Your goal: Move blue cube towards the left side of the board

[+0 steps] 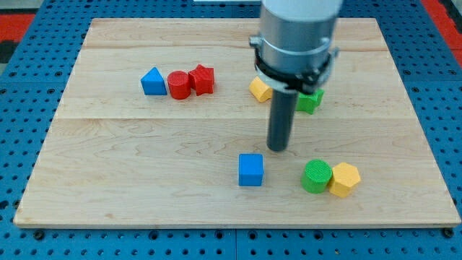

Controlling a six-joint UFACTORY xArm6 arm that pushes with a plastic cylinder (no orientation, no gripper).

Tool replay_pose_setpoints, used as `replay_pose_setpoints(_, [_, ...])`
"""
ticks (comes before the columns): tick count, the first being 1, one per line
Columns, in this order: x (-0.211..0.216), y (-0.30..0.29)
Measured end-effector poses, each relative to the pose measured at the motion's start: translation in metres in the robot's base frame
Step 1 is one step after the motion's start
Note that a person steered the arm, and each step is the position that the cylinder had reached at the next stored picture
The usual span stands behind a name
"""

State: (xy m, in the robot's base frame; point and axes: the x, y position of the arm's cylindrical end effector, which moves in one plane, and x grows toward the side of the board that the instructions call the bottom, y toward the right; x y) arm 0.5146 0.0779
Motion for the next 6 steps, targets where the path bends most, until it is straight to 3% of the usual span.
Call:
replay_pose_setpoints(1, [0.036,-0.01])
replay_pose_setpoints(3, [0.011,-0.138])
replay_pose_setpoints(4, [0.05,-0.058])
replay_pose_setpoints(5, [0.088,-0.028])
replay_pose_setpoints(6, [0.08,-0.117])
